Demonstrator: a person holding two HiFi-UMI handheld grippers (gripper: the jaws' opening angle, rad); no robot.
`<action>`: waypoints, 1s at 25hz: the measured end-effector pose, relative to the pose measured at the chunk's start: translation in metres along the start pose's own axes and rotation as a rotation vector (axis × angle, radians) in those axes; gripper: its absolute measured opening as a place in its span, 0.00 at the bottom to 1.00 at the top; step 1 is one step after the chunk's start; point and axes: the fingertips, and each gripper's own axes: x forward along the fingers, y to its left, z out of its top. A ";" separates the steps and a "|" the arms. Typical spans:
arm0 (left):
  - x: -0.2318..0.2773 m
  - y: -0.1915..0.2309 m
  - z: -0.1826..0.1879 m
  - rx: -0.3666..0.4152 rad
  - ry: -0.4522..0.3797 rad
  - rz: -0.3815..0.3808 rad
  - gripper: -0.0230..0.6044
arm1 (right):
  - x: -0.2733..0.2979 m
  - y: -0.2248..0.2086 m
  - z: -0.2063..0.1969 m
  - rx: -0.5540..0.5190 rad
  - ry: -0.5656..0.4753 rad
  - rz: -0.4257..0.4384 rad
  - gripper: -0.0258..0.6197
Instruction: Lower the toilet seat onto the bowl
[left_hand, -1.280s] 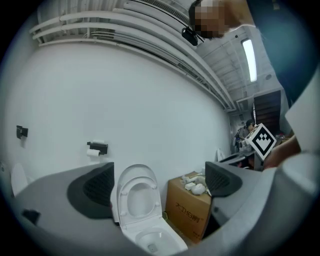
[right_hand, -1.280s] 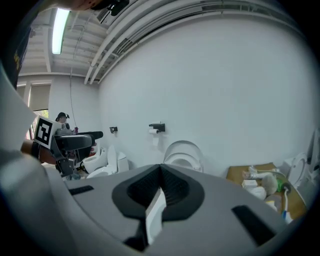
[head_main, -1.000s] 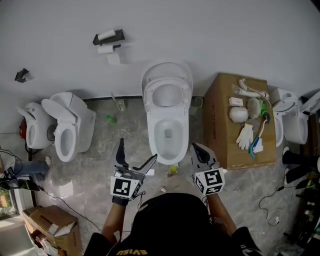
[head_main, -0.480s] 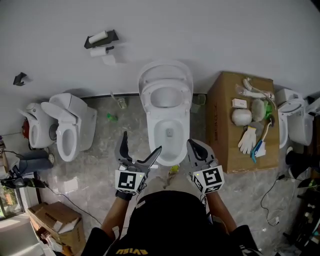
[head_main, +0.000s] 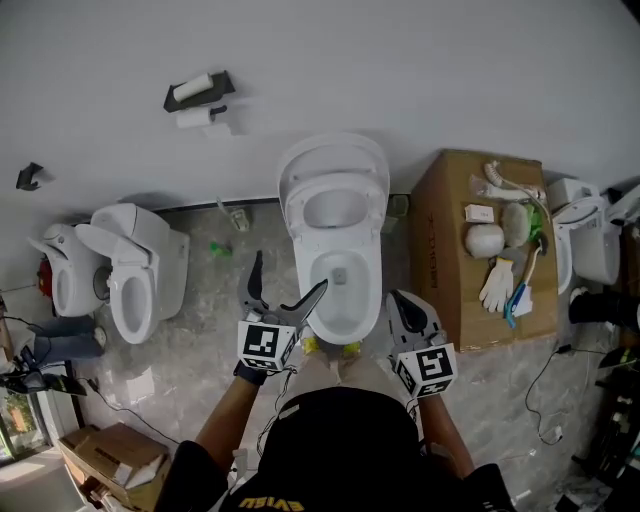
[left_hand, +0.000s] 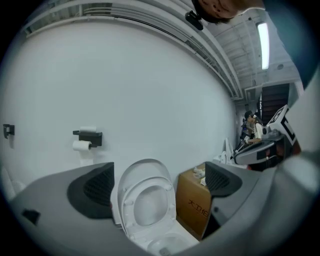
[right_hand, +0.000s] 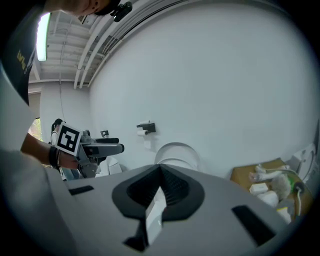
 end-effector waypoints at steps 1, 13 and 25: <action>0.006 0.004 -0.001 -0.005 0.000 -0.011 0.96 | 0.000 -0.001 0.002 -0.001 -0.001 -0.015 0.03; 0.076 0.024 -0.035 0.010 0.052 -0.098 0.96 | 0.009 -0.023 0.008 -0.037 0.014 -0.134 0.03; 0.149 0.041 -0.080 0.119 0.133 -0.138 0.96 | 0.001 -0.020 -0.012 -0.012 0.062 -0.159 0.03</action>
